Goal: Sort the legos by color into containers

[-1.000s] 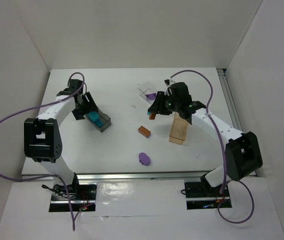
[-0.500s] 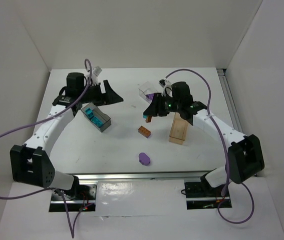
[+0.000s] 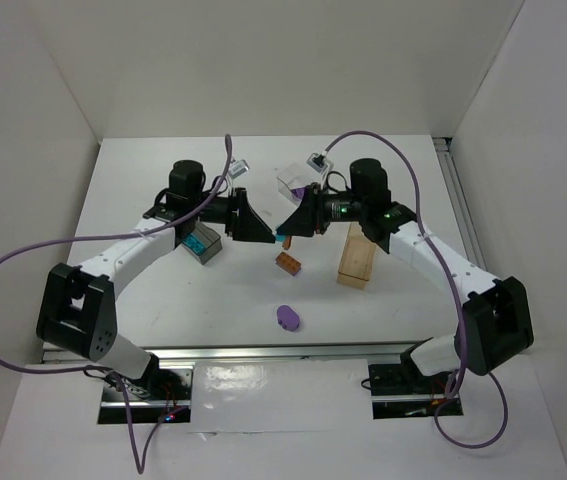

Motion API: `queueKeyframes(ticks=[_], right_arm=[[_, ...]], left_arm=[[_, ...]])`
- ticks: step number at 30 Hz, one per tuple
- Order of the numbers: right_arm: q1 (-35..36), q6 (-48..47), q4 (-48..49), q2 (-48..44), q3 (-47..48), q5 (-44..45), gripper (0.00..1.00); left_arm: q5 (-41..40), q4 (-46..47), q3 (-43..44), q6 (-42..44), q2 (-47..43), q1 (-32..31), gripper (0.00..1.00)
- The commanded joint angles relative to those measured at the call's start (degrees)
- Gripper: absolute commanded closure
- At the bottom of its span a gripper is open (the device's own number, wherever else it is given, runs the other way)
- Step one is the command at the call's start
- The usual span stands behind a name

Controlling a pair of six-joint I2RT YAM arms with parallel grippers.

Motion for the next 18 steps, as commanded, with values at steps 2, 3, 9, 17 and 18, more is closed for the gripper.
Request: queueKeyframes(ticks=[2,3,9,17,18], right_arm=[[0.46,1.30,5.73,-1.96,-0.30,-4.28,0.82],[0.46,1.30,5.73,-1.96,-0.30,-4.28,0.82],[0.46,3.06,6.79,-1.96,-0.30,-4.28,0.82],[0.46,4.29,8.46,-1.43,-0.30,-3.75,0.82],[0.46,4.29,8.46,-1.43,-0.30,-3.23,0.82]], left_arm=[[5.00,7.75,1.14,0.60,-0.61,-1.46,0.24],[5.00,7.76,1.14,0.60,-0.09,-1.99,0.25],[4.39,12.58,0.62,-2.30,0.45,-2.52,0.31],[3.16,13.14,0.09,-4.24,0.45,-2.52,0.60],[2.55,12.51,0.09,-3.71,0.45,-2.52,0.71]])
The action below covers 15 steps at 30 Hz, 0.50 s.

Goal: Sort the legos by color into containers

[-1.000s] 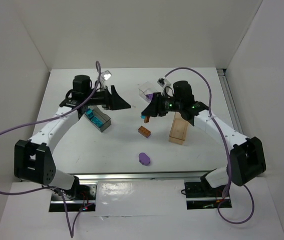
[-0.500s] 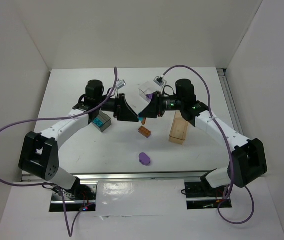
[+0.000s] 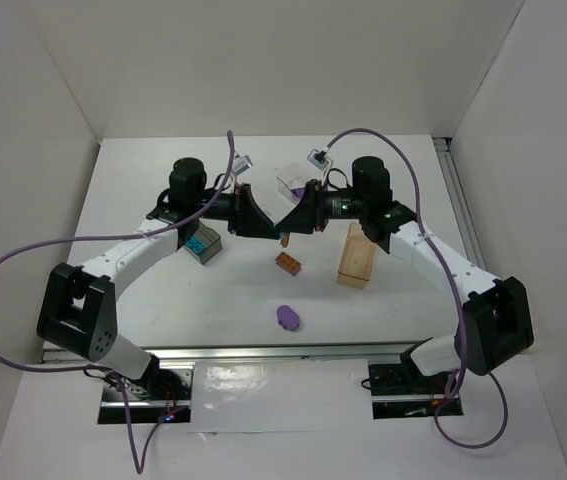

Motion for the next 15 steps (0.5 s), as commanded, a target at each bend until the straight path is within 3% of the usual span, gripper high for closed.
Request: queueKeyframes(ticks=[1,3,4,8,15], right_arm=[[0.48,0.86,3.63,-1.43,-0.28,-0.19,0.82],[0.48,0.86,3.63,-1.43,-0.28,0.34,0.80],[0.48,0.86,3.11,-1.43,-0.28,1.30,0.78],[0.48,2.27,3.10,-2.57,-0.28,1.31,0.56],[-1.19,2.18,0.99,-5.03,-1.59,3.15,0.33]], left_arm=[[0.20,2.32,0.09,1.12,0.40,-0.07,0.76],[0.20,0.49,0.70,1.12,0.40,-0.07,0.84],[0.20,-0.22,1.23,1.82,0.40,-0.07,1.00],[0.20,-3.39,1.76,4.20,0.40,-0.07,1.00],[0.73,-3.39,-0.18,4.73,-1.62,2.21,1.00]])
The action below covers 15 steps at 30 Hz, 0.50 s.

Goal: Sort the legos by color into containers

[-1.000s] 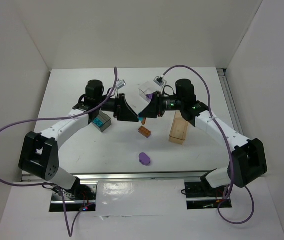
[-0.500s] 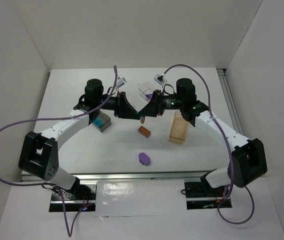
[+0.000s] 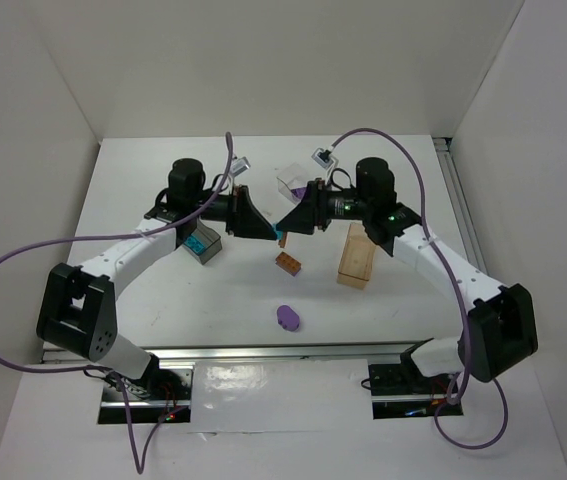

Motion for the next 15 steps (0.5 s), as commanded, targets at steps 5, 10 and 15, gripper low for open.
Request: queueKeyframes(ticks=[5,10,15], right_arm=[[-1.24,2.40,4.28,-3.79,-2.96,-0.32,0.33],[-1.24,4.61,8.06,-3.18,-4.54,-0.95,0.35],[-1.24,6.89,11.23,-1.87,-5.07,-1.47,0.38]], left_arm=[[1.92,0.52,-0.09,1.83,-1.62,1.99,1.00],[1.92,1.05,-0.62,1.82,-2.67,2.00,1.00],[2.53,1.57,-1.14,1.30,-2.67,2.00,1.00]])
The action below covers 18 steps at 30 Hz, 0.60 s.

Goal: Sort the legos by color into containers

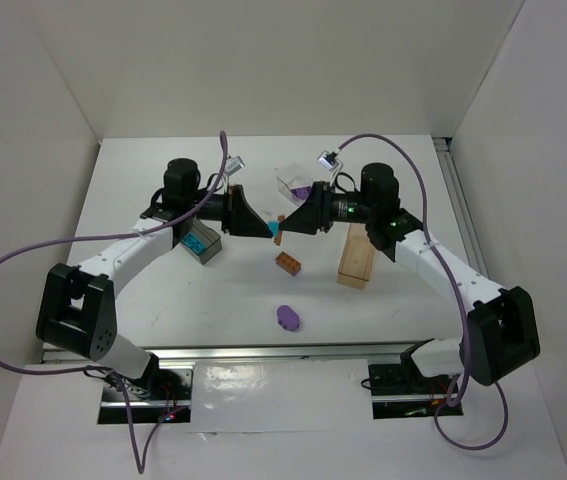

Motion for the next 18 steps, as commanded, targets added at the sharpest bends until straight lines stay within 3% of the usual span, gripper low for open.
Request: queueKeyframes(ticks=[1,4,17,18], right_arm=[[-0.23,2.45,7.38,-0.20,-0.72,-1.58,0.36],[-0.23,3.60,9.57,1.64,-0.72,-2.11,0.32],[-0.23,4.66,12.22,4.02,-0.72,-2.20,0.32],[-0.23,4.66,12.22,4.02,-1.33,-2.20,0.36]], left_arm=[[2.31,2.43,-0.64,1.18,-2.61,0.12,1.00],[2.84,3.04,-0.64,1.18,-2.61,0.12,1.00],[3.37,3.04,-0.64,1.18,-4.19,0.12,1.00],[3.37,3.04,-0.64,1.18,-4.19,0.12,1.00]])
